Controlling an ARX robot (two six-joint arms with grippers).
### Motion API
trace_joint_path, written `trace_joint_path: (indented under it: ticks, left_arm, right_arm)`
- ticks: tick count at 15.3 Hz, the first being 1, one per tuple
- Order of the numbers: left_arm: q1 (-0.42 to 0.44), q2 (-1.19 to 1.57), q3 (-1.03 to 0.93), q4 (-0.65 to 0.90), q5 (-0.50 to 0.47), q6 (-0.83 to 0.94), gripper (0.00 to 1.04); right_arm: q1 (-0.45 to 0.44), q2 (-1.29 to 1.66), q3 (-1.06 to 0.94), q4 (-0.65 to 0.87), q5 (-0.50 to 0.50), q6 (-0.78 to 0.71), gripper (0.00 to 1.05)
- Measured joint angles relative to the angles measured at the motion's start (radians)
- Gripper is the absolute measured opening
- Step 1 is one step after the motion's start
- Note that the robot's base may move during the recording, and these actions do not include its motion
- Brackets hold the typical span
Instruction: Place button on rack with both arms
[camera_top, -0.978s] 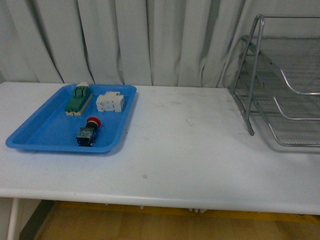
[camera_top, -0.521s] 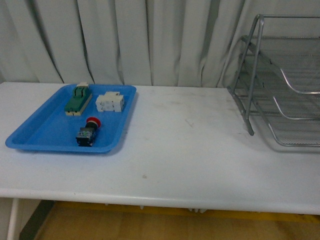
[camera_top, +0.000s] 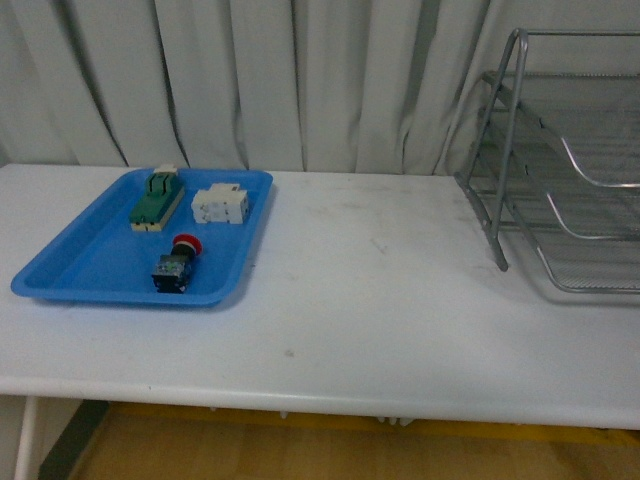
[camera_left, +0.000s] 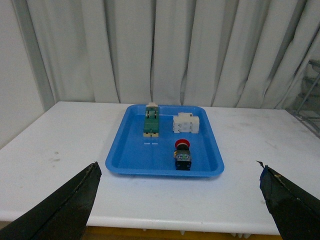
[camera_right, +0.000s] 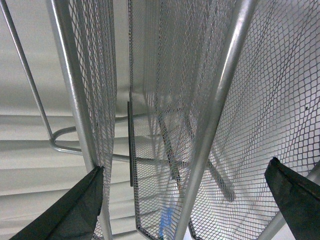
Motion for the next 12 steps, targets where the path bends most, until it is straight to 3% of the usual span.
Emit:
trace_joint_path:
  ticks: [10,12]
  left_arm:
    - [0.0,0.0,0.0,0.0,0.0,0.0,0.98]
    - [0.0,0.0,0.0,0.0,0.0,0.0,0.98]
  right_arm:
    - [0.013,0.068,0.103,-0.002,0.011,-0.055,0.96]
    - [0.012,0.079,0.136,0.001,0.012,-0.079,0.74]
